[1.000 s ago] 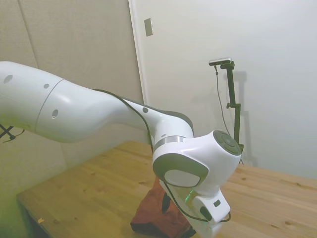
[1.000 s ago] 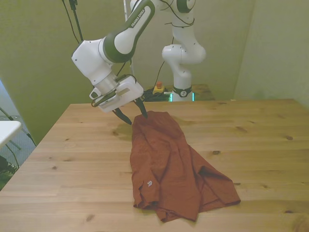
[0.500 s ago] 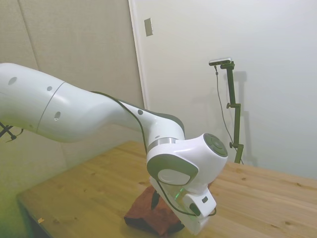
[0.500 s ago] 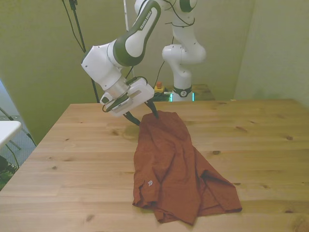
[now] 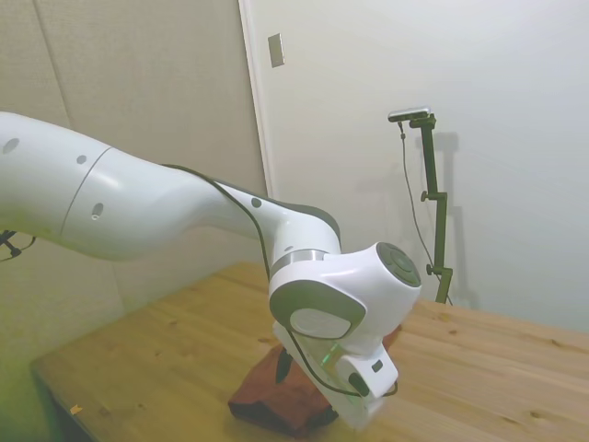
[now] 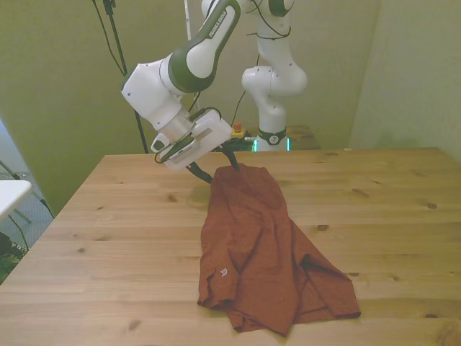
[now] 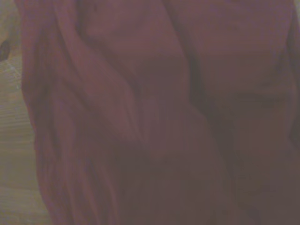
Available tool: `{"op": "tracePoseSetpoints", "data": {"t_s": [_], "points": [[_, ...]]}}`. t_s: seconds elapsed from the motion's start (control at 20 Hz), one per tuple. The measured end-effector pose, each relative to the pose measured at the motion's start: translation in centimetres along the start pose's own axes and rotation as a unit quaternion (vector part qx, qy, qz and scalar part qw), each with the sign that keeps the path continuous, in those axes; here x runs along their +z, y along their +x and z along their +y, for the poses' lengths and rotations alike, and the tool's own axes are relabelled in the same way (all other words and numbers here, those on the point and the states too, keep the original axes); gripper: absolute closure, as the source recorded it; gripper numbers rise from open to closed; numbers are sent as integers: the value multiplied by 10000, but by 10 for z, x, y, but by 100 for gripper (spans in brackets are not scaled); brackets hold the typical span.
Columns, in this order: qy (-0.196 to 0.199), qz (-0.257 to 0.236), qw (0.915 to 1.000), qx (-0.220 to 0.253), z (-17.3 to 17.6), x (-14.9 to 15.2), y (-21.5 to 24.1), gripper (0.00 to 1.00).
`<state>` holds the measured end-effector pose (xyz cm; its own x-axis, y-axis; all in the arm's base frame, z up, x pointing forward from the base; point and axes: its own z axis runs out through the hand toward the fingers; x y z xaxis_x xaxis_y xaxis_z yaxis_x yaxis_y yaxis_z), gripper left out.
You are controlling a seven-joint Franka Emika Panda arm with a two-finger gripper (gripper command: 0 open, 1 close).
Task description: Unfold the shorts
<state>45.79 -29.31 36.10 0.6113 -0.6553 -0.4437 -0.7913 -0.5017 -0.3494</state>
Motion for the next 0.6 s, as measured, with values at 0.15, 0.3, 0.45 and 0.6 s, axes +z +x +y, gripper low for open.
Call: {"op": "tracePoseSetpoints", "data": {"t_s": [0.15, 0.3, 0.45, 0.6], "points": [[18, -14, 10000, -22, 0, -3, -3, 0], [31, -17, 10000, -32, 2, -5, -3, 0], [34, -15, 10000, -37, 2, -5, -3, 0], [30, -34, 10000, -50, 3, -3, -3, 0]]}}
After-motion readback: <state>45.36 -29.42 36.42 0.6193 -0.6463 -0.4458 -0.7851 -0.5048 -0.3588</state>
